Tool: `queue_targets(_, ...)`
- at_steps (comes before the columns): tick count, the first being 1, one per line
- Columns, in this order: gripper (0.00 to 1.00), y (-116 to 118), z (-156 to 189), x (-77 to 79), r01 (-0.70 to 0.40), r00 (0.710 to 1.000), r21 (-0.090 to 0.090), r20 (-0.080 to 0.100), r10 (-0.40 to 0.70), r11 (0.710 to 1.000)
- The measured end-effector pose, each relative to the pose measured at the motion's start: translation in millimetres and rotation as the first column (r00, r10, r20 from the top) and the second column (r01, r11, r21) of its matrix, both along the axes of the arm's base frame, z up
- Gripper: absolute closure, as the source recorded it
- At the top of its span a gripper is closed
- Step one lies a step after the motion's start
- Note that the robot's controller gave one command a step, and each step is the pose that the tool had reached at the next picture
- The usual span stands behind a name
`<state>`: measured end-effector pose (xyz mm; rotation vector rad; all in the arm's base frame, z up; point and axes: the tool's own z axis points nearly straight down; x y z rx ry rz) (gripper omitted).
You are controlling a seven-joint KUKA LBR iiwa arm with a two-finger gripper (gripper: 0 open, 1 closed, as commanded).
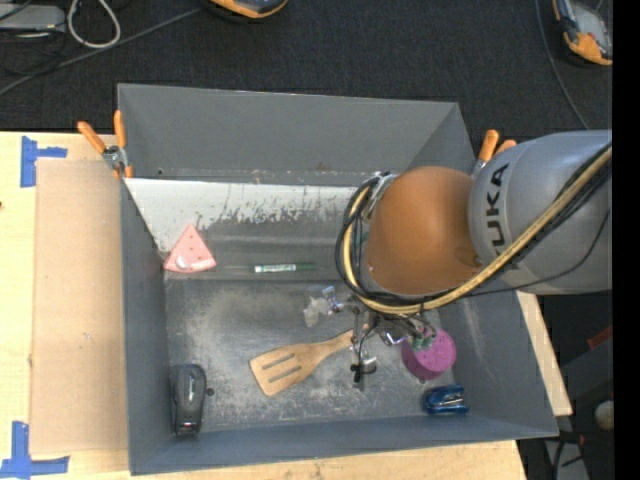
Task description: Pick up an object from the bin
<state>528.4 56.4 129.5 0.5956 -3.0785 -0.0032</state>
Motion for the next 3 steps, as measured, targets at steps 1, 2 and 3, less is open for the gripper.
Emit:
queue_targets(1, 0.0, 31.9, -61.5, 0.8, 0.142, 0.99, 0.002, 0.003, -0.142, 0.99)
queue_targets(2, 1.0, 24.7, -59.3, 17.7, -0.093, 0.996, 0.0, 0.011, 0.093, 0.996)
queue_targets(3, 1.0, 24.7, -59.4, 17.7, -0.093, 0.996, 0.0, 0.011, 0.093, 0.996)
